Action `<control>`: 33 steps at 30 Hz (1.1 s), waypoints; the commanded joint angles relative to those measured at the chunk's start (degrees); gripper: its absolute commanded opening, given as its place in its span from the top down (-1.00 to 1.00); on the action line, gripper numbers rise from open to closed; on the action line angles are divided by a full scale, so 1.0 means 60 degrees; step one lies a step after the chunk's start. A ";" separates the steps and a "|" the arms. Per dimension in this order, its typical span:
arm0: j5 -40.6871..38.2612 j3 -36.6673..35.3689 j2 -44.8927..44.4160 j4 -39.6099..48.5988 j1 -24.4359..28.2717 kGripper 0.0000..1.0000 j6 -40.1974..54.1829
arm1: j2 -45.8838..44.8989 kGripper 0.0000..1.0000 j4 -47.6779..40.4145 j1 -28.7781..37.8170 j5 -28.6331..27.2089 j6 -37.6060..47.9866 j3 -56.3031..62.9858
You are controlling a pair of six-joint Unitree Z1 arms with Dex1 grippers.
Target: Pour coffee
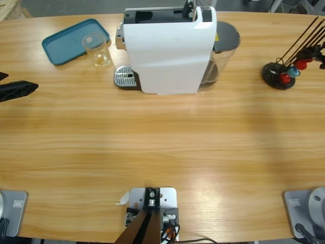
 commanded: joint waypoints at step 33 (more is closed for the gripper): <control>-0.0118 0.0404 -0.0188 -0.0111 -0.0056 -0.89 0.0023 | 0.0369 1.00 -0.0115 -0.0206 -0.0193 -0.0471 0.0083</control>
